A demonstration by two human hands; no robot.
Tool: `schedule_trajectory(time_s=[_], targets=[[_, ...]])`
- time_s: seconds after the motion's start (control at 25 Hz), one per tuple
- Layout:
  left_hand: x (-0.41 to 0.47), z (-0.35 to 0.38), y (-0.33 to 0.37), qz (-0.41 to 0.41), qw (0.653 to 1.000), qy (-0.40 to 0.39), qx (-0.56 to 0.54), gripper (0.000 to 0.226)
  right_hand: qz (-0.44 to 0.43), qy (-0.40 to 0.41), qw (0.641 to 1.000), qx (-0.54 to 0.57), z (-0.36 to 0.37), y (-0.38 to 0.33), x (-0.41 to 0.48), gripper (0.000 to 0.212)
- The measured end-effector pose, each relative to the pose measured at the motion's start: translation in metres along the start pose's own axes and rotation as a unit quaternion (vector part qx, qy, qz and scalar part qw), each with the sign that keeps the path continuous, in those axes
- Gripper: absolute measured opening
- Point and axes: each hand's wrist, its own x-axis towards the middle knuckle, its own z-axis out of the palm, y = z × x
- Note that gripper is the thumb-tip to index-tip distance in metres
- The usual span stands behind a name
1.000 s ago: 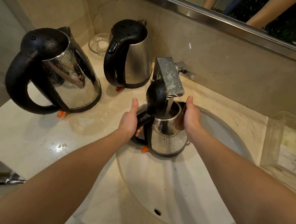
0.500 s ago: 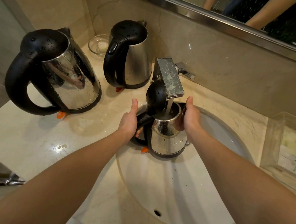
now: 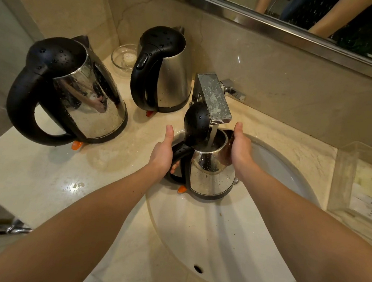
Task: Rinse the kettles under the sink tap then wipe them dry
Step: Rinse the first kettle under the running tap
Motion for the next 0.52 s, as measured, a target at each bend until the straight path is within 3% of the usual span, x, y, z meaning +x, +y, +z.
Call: schedule_trajectory(time_s=[0.24, 0.52], targets=[[-0.0004, -0.0001, 0.0004, -0.005, 1.000, 0.002, -0.007, 0.072, -0.001, -0.004, 1.000, 0.010, -0.0010, -0.0005, -0.0003, 0.053], [0.0031, 0.0002, -0.0011, -0.005, 1.000, 0.004, -0.005, 0.076, 0.016, -0.008, 1.000, 0.007, -0.0022, -0.0021, -0.0020, 0.067]])
